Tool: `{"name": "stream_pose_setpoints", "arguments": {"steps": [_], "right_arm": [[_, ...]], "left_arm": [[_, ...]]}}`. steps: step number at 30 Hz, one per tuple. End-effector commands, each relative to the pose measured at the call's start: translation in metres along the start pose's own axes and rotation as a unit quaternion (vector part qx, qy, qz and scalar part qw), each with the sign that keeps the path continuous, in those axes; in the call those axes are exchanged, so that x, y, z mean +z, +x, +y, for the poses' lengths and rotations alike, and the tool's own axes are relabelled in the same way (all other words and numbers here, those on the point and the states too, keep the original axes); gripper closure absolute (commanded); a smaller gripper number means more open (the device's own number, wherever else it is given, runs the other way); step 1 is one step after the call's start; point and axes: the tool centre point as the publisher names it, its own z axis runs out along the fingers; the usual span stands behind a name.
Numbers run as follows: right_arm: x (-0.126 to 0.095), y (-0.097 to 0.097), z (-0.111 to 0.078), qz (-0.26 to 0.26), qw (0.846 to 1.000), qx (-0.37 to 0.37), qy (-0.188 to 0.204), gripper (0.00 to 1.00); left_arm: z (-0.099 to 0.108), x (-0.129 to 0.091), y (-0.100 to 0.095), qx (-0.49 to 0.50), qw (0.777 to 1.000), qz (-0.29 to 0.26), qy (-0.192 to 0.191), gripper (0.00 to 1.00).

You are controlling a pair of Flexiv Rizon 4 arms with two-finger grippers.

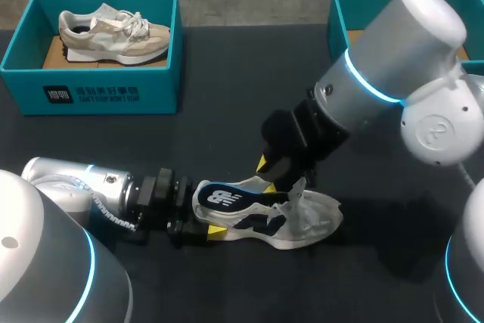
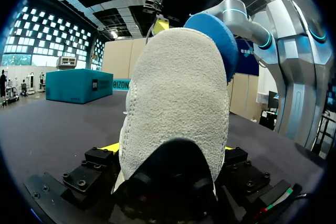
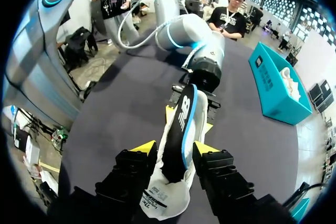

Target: Take the shoe out of the shoebox, open the shoe tongue, remove and reinsert the insole, then place the shoe into the shoebox

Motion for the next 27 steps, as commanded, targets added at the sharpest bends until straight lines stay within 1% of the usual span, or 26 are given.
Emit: {"name": "stream_pose_setpoints", "arguments": {"steps": [1,4,5,7,8,10,15,18,20,22,27], "right_arm": [[0.0,0.001,0.0,-0.002,1.0,0.0,0.001,0.58],[0.0,0.001,0.0,-0.002,1.0,0.0,0.001,0.61],[0.0,0.001,0.0,-0.002,1.0,0.0,0.001,0.64],[0.0,0.001,0.0,-0.002,1.0,0.0,0.001,0.8],[0.0,-0.001,0.002,0.003,1.0,0.0,0.001,0.8],[-0.003,-0.007,0.006,0.031,0.999,0.006,-0.014,0.78],[-0.005,-0.017,0.009,0.063,0.998,0.019,-0.025,0.72],[-0.005,-0.02,0.01,0.074,0.996,0.027,-0.032,0.74],[-0.003,-0.021,0.011,0.08,0.996,0.031,-0.035,0.72],[0.001,-0.023,0.012,0.083,0.995,0.034,-0.033,0.67],[0.015,-0.023,0.018,0.086,0.995,0.044,-0.017,0.61]], "left_arm": [[0.002,0.001,-0.002,0.0,1.0,0.0,0.0,1.0],[0.002,0.001,-0.002,0.0,1.0,0.0,0.0,1.0],[0.002,0.001,-0.002,0.0,1.0,0.0,0.0,1.0],[0.002,0.001,-0.002,0.0,1.0,0.0,0.0,1.0],[0.002,0.001,-0.002,0.0,1.0,0.0,0.0,1.0],[0.002,0.001,-0.002,0.0,1.0,0.0,0.0,1.0],[0.002,0.001,-0.002,0.0,1.0,0.0,0.0,1.0],[0.002,0.001,-0.002,0.0,1.0,0.0,0.0,1.0],[0.002,0.001,-0.002,0.0,1.0,0.0,0.0,1.0],[0.002,0.001,-0.002,0.0,1.0,0.0,0.0,1.0],[0.002,0.001,-0.002,0.0,1.0,0.0,0.0,1.0]]}}
